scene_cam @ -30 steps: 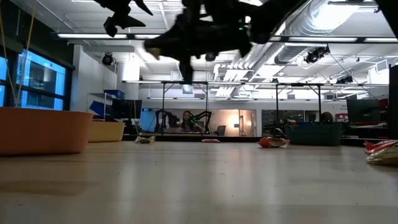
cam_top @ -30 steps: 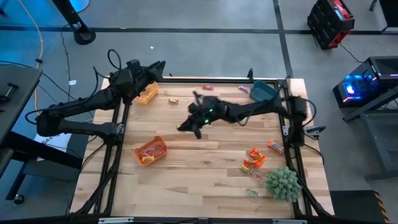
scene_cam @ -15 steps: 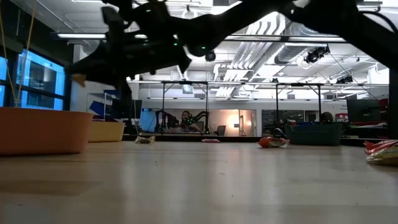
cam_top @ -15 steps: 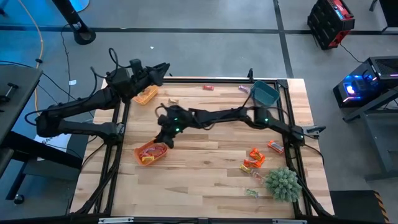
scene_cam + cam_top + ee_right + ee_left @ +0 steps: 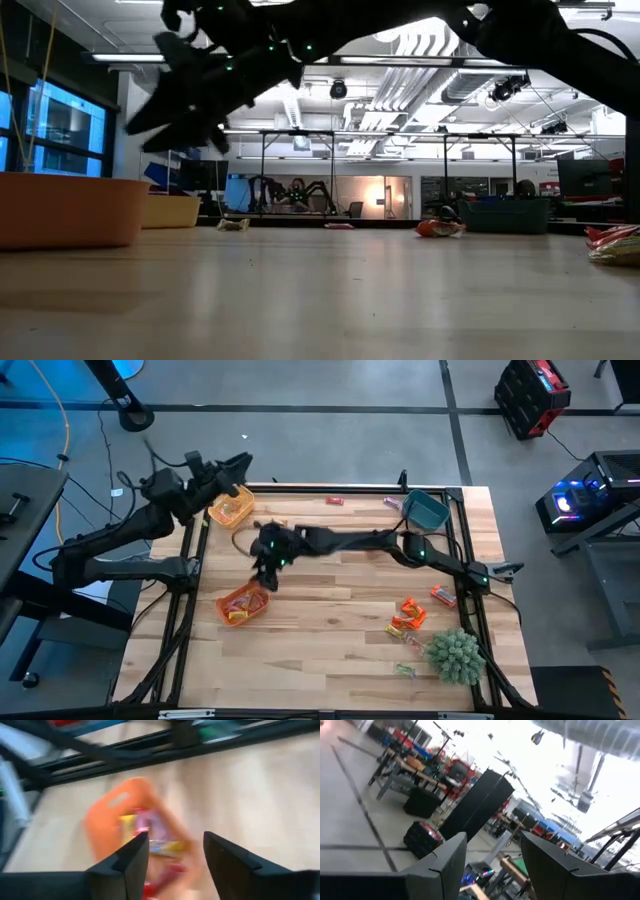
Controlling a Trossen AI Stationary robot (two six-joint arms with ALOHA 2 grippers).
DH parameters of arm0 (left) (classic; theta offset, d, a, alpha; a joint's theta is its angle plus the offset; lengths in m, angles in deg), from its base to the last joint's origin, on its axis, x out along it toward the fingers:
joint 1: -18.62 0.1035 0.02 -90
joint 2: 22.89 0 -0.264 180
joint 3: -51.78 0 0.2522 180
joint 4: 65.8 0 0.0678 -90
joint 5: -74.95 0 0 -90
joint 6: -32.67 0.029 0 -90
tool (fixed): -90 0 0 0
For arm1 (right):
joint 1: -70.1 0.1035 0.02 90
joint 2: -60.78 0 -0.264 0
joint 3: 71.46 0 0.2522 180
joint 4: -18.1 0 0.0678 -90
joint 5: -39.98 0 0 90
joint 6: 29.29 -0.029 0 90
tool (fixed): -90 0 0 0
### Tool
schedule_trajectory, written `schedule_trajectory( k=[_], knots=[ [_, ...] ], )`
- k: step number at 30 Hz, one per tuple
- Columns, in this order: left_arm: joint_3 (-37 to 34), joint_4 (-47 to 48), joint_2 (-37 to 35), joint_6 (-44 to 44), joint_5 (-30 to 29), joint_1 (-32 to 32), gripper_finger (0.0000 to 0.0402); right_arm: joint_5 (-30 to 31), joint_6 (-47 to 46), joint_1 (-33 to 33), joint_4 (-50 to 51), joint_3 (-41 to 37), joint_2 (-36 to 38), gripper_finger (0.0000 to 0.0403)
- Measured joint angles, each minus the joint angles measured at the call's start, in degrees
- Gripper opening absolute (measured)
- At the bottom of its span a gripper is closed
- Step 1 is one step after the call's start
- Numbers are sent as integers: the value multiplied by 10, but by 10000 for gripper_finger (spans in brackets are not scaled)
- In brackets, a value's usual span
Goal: Sort candy
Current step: Put the top yellow candy into the orange bin
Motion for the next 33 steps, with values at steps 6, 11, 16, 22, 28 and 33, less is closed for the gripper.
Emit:
schedule_trajectory(
  k=[6, 11, 16, 22, 28, 33],
  knots=[
    [0, 21, -45, 35, 0, 1, 182, 42, -62, -99, 70, -14, 39, 199],
    [0, 121, -44, 41, -7, 1, 182, -24, -145, -184, 95, -14, 49, 197],
    [-42, 226, 10, -5, -25, 13, 182, -83, -155, -230, 99, -16, 56, 197],
    [-98, 211, 103, -43, 48, 51, 182, -39, -80, -276, 113, -15, 127, 197],
    [-80, 164, 217, 17, 109, 104, 182, 6, 7, -290, 187, -15, 207, 197],
    [14, 287, 356, 70, 148, 145, 182, 23, 43, -286, 239, -15, 261, 197]
  ],
)
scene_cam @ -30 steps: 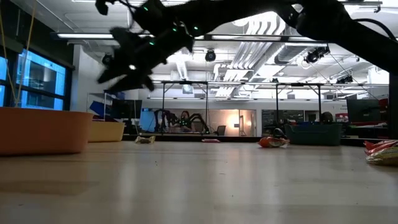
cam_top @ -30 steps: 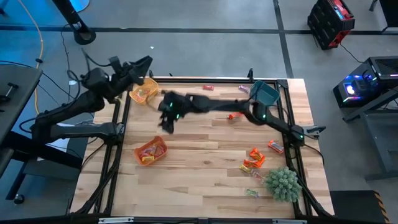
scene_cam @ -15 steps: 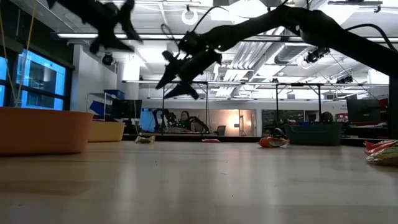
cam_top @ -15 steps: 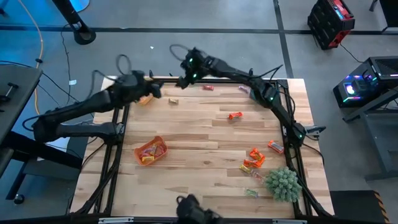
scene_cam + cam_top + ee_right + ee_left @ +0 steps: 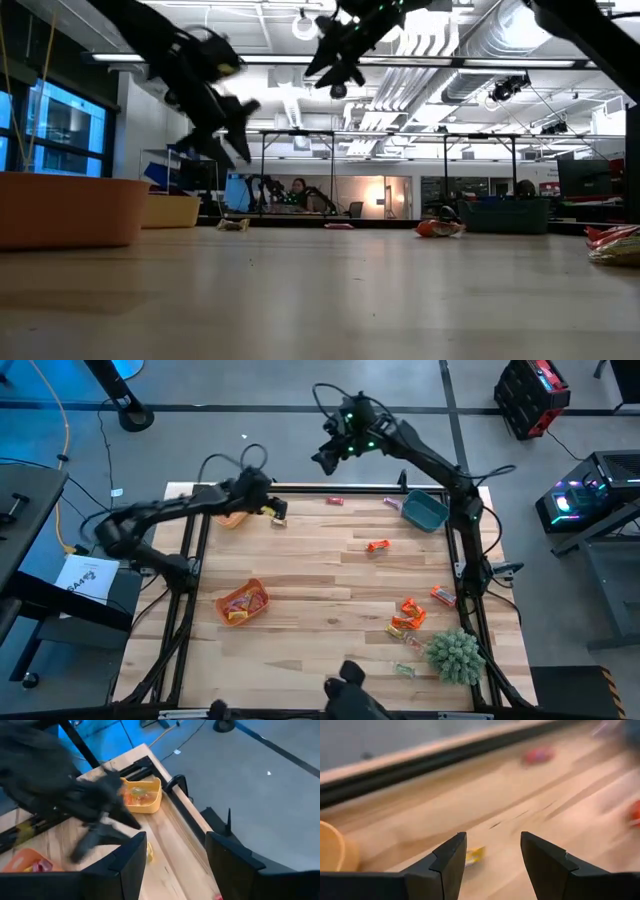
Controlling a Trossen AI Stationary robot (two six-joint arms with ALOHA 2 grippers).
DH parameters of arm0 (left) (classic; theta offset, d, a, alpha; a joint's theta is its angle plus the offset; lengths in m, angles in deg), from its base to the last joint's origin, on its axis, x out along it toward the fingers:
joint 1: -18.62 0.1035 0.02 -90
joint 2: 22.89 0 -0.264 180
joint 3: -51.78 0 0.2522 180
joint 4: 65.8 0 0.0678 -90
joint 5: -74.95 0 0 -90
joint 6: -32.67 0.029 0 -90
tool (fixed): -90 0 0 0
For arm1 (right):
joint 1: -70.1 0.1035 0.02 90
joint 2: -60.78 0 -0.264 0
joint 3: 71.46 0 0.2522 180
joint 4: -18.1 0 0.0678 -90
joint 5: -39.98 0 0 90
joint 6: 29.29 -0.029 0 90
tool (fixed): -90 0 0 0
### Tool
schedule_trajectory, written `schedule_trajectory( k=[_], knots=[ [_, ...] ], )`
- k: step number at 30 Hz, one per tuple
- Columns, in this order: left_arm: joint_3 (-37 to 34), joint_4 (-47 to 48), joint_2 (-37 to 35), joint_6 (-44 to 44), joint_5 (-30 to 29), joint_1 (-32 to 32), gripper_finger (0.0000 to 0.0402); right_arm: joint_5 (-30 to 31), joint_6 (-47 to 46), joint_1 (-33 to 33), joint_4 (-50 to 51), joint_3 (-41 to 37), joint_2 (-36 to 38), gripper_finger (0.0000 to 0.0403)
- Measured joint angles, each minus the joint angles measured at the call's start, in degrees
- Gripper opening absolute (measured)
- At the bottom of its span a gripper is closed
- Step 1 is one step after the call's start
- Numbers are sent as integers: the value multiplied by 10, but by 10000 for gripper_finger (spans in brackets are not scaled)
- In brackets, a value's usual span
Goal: Sort candy
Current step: Put the top yellow candy into the orange bin
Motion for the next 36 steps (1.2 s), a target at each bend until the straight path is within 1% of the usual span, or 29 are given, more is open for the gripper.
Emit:
schedule_trajectory(
  k=[5, 7, 9, 12, 15, 18, 20, 22, 23, 26, 29, 31, 33, 36],
  knots=[
    [121, 128, 132, 88, 0, 22, 182, 1, 12, 3, 31, 0, 36, 197],
    [160, 178, 173, 120, 3, 27, 181, 0, 21, 4, 50, 0, 50, 197],
    [185, 210, 203, 143, 7, 29, 181, 1, 39, 8, 83, 0, 63, 197],
    [199, 212, 217, 155, 34, 29, 181, 7, 59, 17, 125, -1, 85, 197],
    [199, 211, 216, 162, 56, 29, 181, 32, 69, 32, 160, -1, 113, 197],
    [198, 221, 206, 179, 56, 28, 181, 61, 74, 49, 191, -8, 142, 197],
    [199, 228, 203, 187, 56, 28, 181, 82, 72, 60, 201, -38, 173, 197],
    [198, 242, 204, 190, 49, 29, 181, 113, 62, 72, 187, -103, 219, 197],
    [198, 244, 204, 192, 48, 29, 181, 128, 52, 78, 171, -148, 248, 197],
    [198, 244, 204, 203, 47, 28, 181, 167, -1, 97, 88, -319, 354, 197],
    [198, 243, 204, 214, 47, 25, 181, 204, -86, 120, -3, -496, 474, 197],
    [198, 244, 204, 234, 47, 24, 181, 228, -150, 136, -66, -597, 549, 197],
    [198, 250, 204, 257, 47, 24, 181, 239, -218, 149, -119, -683, 611, 197],
    [198, 255, 204, 280, 47, 25, 181, 240, -303, 162, -190, -780, 680, 197]
  ],
)
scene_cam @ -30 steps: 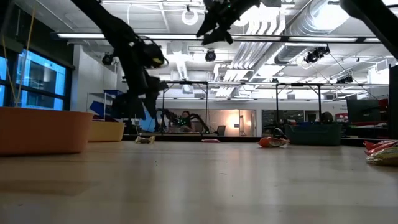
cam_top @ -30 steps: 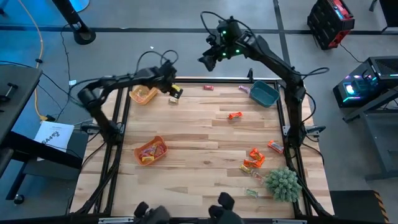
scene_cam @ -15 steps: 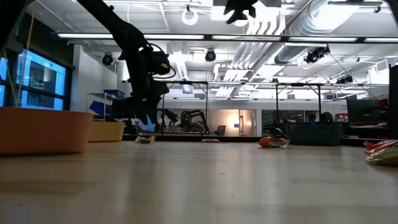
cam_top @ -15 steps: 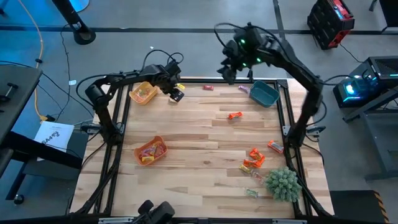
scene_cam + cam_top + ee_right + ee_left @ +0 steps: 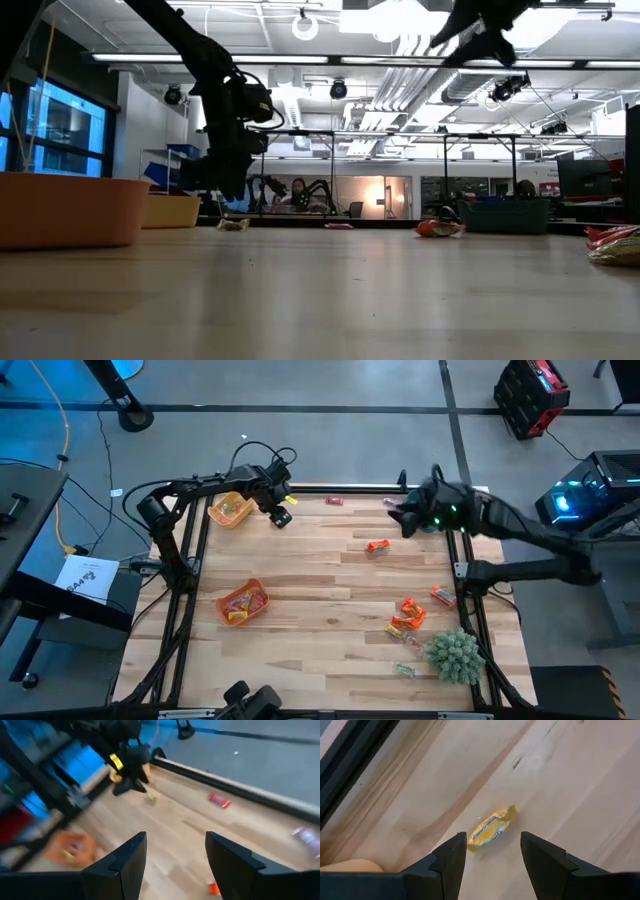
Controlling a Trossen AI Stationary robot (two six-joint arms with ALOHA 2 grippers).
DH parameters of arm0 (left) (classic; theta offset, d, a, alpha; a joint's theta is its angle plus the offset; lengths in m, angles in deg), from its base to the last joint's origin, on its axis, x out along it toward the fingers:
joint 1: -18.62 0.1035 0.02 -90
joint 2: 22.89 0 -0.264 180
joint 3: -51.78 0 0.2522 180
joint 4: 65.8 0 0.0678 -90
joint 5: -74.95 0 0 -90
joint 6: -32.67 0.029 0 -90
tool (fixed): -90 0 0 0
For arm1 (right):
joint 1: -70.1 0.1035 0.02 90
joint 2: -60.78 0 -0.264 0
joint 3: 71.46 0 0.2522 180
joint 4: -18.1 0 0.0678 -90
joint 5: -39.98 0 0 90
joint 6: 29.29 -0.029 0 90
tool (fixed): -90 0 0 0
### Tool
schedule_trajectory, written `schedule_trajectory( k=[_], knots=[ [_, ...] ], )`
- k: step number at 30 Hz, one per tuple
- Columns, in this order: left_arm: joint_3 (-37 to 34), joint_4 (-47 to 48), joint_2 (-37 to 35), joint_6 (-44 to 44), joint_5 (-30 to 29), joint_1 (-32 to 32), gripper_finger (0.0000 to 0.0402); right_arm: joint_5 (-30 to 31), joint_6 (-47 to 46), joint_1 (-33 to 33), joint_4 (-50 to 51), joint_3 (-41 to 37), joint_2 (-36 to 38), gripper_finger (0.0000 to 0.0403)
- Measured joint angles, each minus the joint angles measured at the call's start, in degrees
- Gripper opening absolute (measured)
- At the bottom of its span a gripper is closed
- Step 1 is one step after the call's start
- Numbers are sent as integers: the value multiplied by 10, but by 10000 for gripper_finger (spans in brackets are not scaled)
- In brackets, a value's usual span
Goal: Sort candy
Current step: Put the top yellow candy into the orange bin
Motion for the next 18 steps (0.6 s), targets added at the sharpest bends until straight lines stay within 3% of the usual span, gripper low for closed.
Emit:
schedule_trajectory(
  k=[5, 11, 18],
  knots=[
    [0, -14, 11, -4, 14, 9, 181, 1, -61, 8, -82, -84, 45, 197],
    [0, -1, 58, -10, 38, 6, 181, 1, -49, 8, -103, -91, 37, 197],
    [3, -12, 102, -45, -22, -2, 181, 1, -46, 7, -114, -90, 36, 197]
  ],
)
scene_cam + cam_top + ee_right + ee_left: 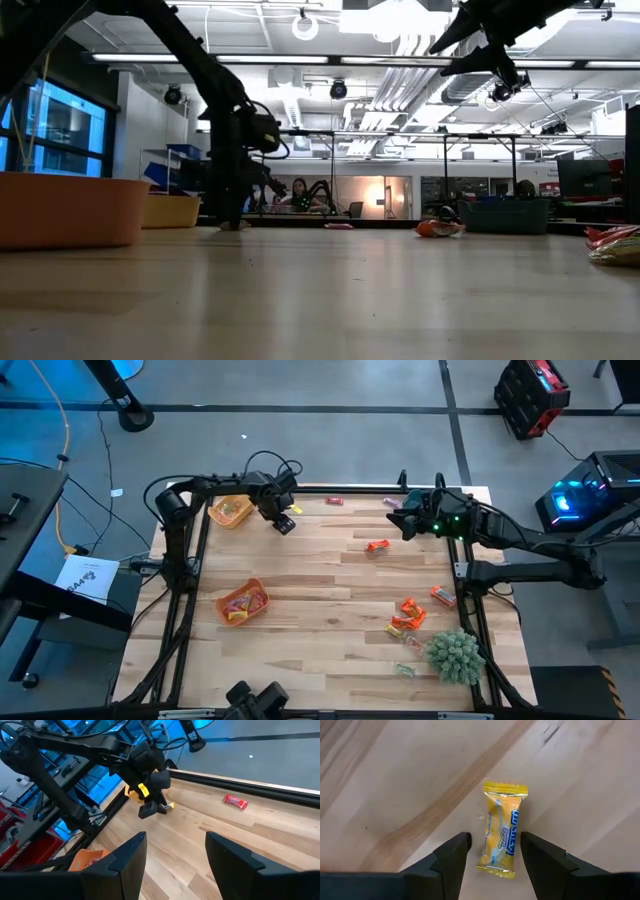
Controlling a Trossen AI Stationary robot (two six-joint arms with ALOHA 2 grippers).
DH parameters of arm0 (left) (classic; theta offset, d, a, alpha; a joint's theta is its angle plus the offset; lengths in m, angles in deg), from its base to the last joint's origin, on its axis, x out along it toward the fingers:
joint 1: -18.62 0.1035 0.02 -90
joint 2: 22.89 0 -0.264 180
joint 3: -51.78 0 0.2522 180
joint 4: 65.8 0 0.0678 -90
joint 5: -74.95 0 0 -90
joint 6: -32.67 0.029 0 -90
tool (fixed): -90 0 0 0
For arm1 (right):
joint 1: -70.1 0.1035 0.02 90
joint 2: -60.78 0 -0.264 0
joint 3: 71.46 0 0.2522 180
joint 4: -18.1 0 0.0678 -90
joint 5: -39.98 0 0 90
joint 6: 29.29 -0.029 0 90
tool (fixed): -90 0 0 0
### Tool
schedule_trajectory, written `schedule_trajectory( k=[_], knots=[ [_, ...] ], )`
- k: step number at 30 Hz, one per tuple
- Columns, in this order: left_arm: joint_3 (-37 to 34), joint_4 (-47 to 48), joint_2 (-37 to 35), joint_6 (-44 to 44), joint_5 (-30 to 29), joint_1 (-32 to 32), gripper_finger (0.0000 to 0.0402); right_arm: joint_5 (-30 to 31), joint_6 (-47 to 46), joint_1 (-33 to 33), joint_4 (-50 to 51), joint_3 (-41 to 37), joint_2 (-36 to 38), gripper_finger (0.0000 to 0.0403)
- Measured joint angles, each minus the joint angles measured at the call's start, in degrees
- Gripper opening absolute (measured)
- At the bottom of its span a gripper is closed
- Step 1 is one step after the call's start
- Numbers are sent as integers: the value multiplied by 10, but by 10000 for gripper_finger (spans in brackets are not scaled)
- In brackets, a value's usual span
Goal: Sort candy
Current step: Put the top yellow candy into the orange bin
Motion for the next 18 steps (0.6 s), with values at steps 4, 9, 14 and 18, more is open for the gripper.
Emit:
schedule_trajectory(
  k=[4, 9, 14, 18],
  knots=[
    [-1, 2, 1, 4, 0, -1, 168, 0, 0, 0, 0, 0, 0, 197],
    [-6, 50, -26, 5, 18, -5, 47, 0, 14, 0, 0, 0, 0, 197],
    [-3, 89, -122, -2, 46, -6, 29, -1, 25, 0, 0, 0, 0, 197],
    [-4, 135, -224, -11, 70, -29, 17, -1, 28, 0, -7, 0, 0, 197]
  ],
)
